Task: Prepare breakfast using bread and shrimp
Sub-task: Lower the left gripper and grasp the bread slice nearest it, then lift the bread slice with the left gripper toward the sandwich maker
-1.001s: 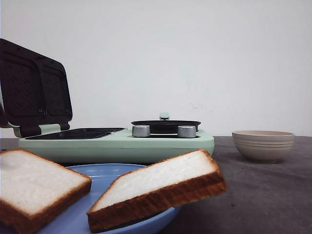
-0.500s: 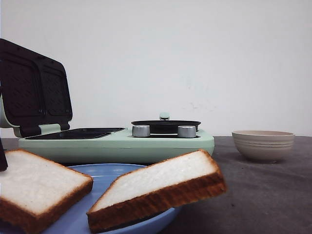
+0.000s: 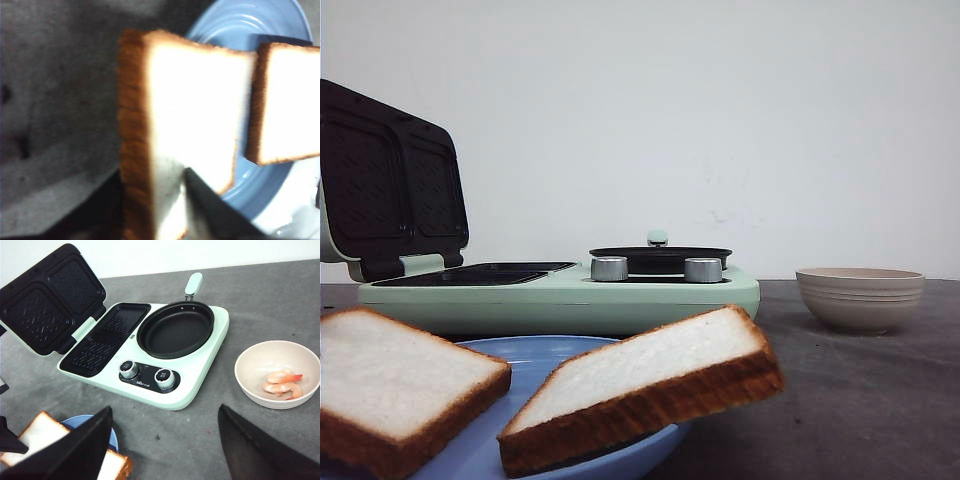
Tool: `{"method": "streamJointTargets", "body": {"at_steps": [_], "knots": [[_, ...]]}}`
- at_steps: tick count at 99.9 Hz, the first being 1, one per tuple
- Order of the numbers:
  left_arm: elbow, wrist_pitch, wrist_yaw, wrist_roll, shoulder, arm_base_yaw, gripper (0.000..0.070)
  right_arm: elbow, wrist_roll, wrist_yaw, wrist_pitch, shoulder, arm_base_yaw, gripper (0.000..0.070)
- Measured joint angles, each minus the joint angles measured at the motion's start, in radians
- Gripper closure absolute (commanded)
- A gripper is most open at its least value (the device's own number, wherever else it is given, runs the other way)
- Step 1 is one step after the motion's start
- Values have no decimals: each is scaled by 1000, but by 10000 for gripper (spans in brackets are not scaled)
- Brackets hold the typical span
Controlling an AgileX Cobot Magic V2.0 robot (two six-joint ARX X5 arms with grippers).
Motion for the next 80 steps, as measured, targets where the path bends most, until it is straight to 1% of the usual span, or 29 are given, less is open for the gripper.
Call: {"method": "streamJointTargets", "body": {"at_steps": [17, 40, 70, 80], "knots": [[1, 0, 8, 20, -1, 0, 700, 0, 0, 0, -3, 0, 0, 293], [25, -23, 92, 37, -11, 1, 700, 0, 0, 0, -27, 0, 0, 292], [143, 2, 119, 34, -87, 1, 700, 0, -1, 0, -31, 0, 0, 292], [180, 26, 129, 8, -93, 1, 700, 0, -1, 0, -31, 0, 0, 292]]}}
